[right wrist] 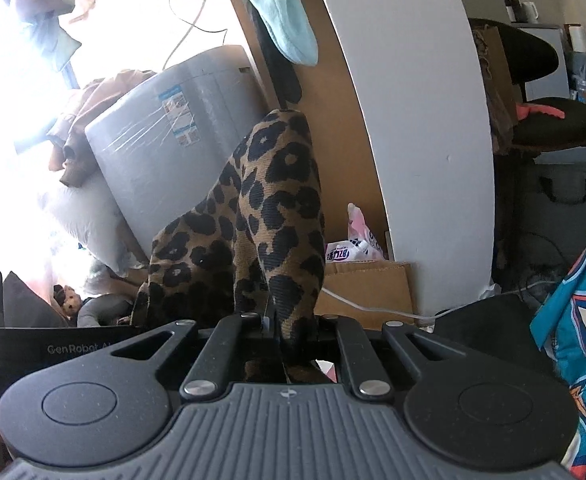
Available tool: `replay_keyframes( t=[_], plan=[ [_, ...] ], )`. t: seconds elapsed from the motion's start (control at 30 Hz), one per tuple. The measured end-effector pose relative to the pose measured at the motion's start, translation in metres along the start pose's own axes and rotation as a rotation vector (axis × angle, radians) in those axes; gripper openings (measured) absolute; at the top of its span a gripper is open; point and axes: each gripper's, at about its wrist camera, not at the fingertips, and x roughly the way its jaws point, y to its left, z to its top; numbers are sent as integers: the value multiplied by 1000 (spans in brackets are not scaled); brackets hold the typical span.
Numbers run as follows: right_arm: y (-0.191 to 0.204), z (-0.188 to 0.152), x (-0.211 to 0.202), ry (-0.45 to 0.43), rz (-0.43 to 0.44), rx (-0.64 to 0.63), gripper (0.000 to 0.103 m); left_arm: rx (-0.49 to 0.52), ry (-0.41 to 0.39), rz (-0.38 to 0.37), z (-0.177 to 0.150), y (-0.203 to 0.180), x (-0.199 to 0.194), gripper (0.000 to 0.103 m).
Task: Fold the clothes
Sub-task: 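Lift the leopard bundle up off the sheet with both tools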
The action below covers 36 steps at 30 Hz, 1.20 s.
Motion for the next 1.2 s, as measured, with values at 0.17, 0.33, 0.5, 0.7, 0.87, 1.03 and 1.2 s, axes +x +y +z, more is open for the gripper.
replay_keyframes(
  t=[0.17,0.33,0.5,0.7,0.87,1.03,1.2],
  plan=[
    [-6,2,1,6,-15,-8,7,17,-9,5,0,-8,0,27],
    [-15,2,-2,4,-43,-7,7,34,-22,-9,-1,-18,5,27],
    [-29,2,-6,-8,-79,-9,7,77,-46,-47,-3,-29,22,27],
    [-52,1,-15,-30,-117,18,7,67,-35,-107,-9,-41,42,27],
    [-71,-1,-14,-29,-144,18,7,72,-17,-128,-12,-51,56,27],
    [-84,5,-14,-40,-160,26,7,94,-35,-141,-12,-61,65,27],
    [-100,9,-14,-57,-172,24,7,124,-47,-151,-9,-73,75,27]
  ],
)
